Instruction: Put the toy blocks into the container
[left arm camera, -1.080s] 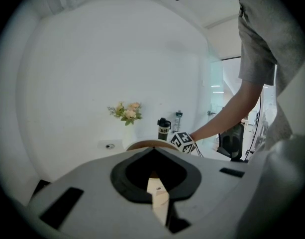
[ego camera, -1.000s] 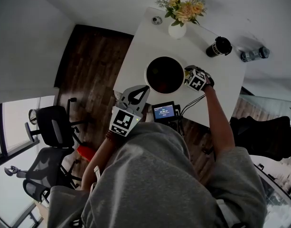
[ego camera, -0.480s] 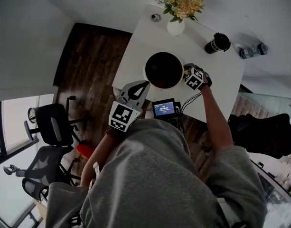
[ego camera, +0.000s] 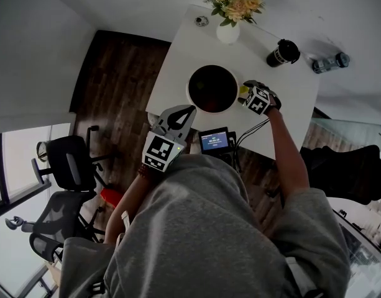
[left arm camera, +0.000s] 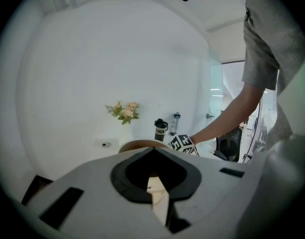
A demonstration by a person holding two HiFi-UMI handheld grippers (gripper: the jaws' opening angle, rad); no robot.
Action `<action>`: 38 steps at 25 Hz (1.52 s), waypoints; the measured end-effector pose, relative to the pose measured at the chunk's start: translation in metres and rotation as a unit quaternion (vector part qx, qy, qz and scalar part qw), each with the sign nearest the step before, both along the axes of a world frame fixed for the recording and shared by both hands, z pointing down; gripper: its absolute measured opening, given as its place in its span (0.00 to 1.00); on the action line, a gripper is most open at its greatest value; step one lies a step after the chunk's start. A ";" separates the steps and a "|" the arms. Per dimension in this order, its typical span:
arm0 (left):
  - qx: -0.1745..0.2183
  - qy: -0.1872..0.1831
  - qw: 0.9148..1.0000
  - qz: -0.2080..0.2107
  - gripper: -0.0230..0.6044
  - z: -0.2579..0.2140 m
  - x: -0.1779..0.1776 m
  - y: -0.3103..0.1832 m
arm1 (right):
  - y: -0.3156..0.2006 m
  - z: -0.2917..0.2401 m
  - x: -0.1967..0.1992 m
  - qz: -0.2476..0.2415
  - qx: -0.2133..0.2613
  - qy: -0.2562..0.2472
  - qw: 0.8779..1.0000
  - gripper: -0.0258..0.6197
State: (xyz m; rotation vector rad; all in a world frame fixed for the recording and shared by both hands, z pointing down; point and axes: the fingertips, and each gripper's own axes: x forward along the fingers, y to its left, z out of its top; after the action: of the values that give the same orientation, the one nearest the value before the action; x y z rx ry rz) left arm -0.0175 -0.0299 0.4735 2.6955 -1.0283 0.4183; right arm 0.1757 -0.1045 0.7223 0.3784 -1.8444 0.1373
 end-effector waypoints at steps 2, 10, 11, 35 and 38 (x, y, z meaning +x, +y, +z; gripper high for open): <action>0.000 -0.001 1.000 0.002 0.05 0.000 0.001 0.001 | -0.003 0.003 0.000 -0.001 -0.003 0.001 1.000 0.47; 0.003 -0.005 1.000 -0.001 0.05 -0.001 -0.005 0.003 | -0.006 0.011 0.002 0.046 -0.063 -0.003 0.997 0.34; 0.002 -0.005 1.000 -0.002 0.05 -0.001 -0.006 0.002 | -0.004 0.011 0.002 0.054 -0.064 -0.003 0.997 0.26; -0.002 0.008 1.000 0.017 0.05 0.002 0.012 -0.009 | -0.067 -0.250 -0.081 0.067 0.240 -0.173 0.953 0.25; -0.004 0.010 1.000 0.011 0.05 0.004 0.010 -0.008 | -0.055 -0.247 -0.107 0.021 0.229 -0.166 0.959 0.25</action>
State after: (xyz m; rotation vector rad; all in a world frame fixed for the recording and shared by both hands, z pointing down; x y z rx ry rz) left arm -0.0077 -0.0375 0.4772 2.6995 -0.9911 0.3986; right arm 0.0689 -0.1593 0.4752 0.7547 -2.1982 -0.2172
